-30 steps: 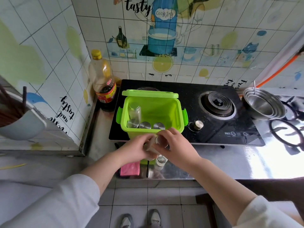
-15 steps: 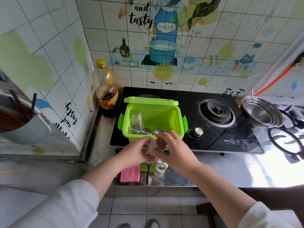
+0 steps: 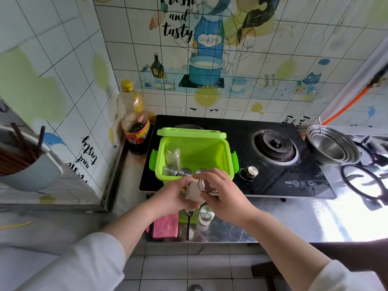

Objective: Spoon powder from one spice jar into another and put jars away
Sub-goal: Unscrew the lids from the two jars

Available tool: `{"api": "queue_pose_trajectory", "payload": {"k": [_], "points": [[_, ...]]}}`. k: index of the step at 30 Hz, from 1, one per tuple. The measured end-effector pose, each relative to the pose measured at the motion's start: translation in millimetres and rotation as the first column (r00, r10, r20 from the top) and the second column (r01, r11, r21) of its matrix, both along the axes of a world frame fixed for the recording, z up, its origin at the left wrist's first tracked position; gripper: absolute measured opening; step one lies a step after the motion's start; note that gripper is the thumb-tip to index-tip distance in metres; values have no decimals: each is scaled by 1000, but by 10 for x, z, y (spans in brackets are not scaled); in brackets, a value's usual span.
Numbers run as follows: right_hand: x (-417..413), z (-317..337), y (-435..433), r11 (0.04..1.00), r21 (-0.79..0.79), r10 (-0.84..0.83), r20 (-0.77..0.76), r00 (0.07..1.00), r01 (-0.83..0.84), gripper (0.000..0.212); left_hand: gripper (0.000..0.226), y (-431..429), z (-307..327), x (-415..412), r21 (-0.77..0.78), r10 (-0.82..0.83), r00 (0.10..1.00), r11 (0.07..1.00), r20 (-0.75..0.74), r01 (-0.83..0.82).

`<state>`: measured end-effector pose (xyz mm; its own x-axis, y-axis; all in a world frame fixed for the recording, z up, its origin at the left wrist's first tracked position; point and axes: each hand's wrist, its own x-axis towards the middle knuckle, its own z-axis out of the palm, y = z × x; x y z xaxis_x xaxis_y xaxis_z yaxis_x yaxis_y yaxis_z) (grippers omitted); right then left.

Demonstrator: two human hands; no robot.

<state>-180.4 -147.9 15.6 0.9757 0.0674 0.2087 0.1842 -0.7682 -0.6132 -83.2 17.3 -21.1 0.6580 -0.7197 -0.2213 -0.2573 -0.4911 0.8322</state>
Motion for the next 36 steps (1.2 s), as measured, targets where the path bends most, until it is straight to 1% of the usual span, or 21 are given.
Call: {"api": "queue_pose_trajectory", "payload": {"k": [2, 4, 7, 11, 13, 14, 16, 17, 20, 22, 26, 29, 30, 32, 34, 36], "points": [[1, -24, -14, 994, 97, -39, -20, 999, 40, 37, 52, 9, -16, 4, -5, -7, 1000, 1000, 3, 7], [-3, -42, -30, 977, 185, -94, -62, 994, 104, 35, 61, 19, -21, 1, -11, 8, 1000, 1000, -13, -8], [-28, -38, -54, 945, 265, -164, -130, 978, 193, 32, 64, 23, 4, -8, -24, 27, 1000, 999, -6, -27], [-38, -80, -104, 892, 328, -263, -186, 947, 312, 18, 62, 0, 37, -25, -33, 65, 998, 997, 12, -65], [-40, -102, -128, 897, 304, -281, -168, 945, 321, 11, 63, -14, 32, -50, -43, 91, 996, 995, 8, -91], [-44, -107, -136, 915, 253, -286, -138, 948, 313, 13, 63, -22, 28, -66, -50, 103, 995, 993, 3, -102], [-52, -106, -139, 946, 146, -277, -95, 956, 288, 23, 63, -40, 28, -103, -66, 122, 993, 990, -2, -122], [-55, -110, -142, 954, 117, -266, -89, 960, 276, 28, 63, -48, 26, -120, -75, 132, 991, 989, 1, -131], [-62, -141, -166, 966, 80, -236, -112, 965, 246, 37, 68, -60, 5, -153, -79, 136, 991, 988, 16, -134], [-71, -146, -184, 974, 51, -210, -134, 968, 219, 39, 73, -53, -4, -165, -65, 132, 991, 989, 30, -130], [-97, -158, -208, 988, 17, -151, -137, 979, 155, 36, 69, -27, 1, -181, -39, 127, 990, 991, 67, -125], [-110, -195, -232, 992, -15, -124, -127, 984, 124, 34, 70, -9, 3, -190, -24, 139, 989, 990, 59, -138], [-123, -222, -244, 992, -12, -122, -132, 984, 122, 34, 69, -6, 0, -194, -26, 146, 988, 989, 56, -145], [-166, -301, -290, 987, 54, -139, -169, 976, 150, 33, 69, -9, 1, -211, -27, 163, 985, 986, 48, -162], [-236, -431, -375, 966, 125, -193, -235, 952, 227, 35, 71, -24, -7, -238, -19, 181, 983, 983, 38, -180], [-317, -611, -481, 946, 118, -255, -305, 918, 302, 39, 72, -44, -27, -272, -9, 188, 982, 982, 12, -188]]}}
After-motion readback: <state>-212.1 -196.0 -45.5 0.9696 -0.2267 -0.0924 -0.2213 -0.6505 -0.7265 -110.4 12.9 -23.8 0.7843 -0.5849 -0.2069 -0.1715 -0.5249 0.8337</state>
